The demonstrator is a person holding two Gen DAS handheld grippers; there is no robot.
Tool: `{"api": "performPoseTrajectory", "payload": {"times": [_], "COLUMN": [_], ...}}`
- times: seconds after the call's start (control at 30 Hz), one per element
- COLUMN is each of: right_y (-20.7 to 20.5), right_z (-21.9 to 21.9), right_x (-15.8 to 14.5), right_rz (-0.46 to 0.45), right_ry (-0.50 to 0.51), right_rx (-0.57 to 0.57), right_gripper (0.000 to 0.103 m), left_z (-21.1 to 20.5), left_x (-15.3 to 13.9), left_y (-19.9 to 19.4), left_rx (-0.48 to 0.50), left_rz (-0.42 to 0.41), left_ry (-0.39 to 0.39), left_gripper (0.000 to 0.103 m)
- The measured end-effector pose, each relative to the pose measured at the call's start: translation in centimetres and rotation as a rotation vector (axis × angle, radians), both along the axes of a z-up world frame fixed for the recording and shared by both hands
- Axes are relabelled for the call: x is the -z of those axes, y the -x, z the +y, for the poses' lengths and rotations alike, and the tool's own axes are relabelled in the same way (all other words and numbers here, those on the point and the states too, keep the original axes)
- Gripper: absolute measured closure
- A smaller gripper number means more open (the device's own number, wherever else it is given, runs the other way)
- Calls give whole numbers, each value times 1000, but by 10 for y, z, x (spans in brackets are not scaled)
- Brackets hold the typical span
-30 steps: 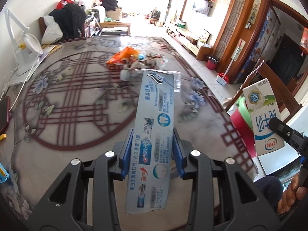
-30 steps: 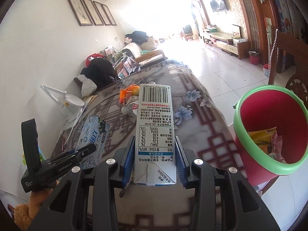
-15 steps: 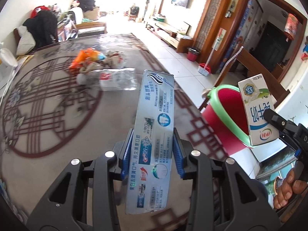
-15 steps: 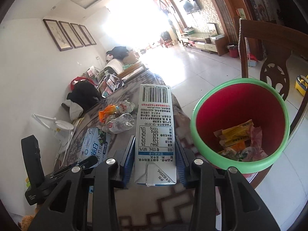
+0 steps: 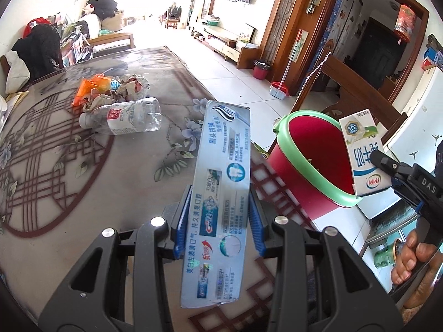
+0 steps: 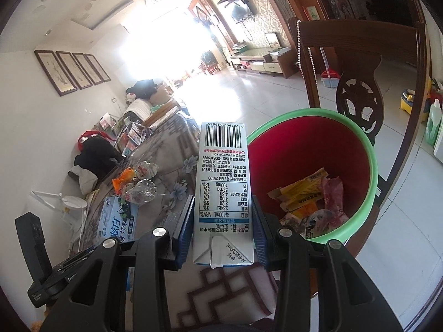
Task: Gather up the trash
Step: 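Carry the milk carton toward the red bin while the left tool carries the toothpaste box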
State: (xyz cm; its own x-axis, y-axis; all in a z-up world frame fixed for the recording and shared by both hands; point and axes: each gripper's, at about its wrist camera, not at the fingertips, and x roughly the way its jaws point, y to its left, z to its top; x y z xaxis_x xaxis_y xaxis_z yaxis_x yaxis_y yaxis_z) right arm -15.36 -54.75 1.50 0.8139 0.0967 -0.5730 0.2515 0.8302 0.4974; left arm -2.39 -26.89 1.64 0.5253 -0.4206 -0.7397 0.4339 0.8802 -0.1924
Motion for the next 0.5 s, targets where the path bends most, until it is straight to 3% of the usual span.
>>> {"api": "performPoseTrajectory", "payload": {"times": [0.5], "right_y": [-15], "right_z": [-16], "right_x": [0], "right_rz": [31], "right_ry": [52], "right_rx": [47], "right_gripper": [65], "left_z": [-2], "left_x": [4], "left_y": [-1], "left_rx": [6], "left_rz": [7], "left_ry": [1], "left_gripper": [67]}}
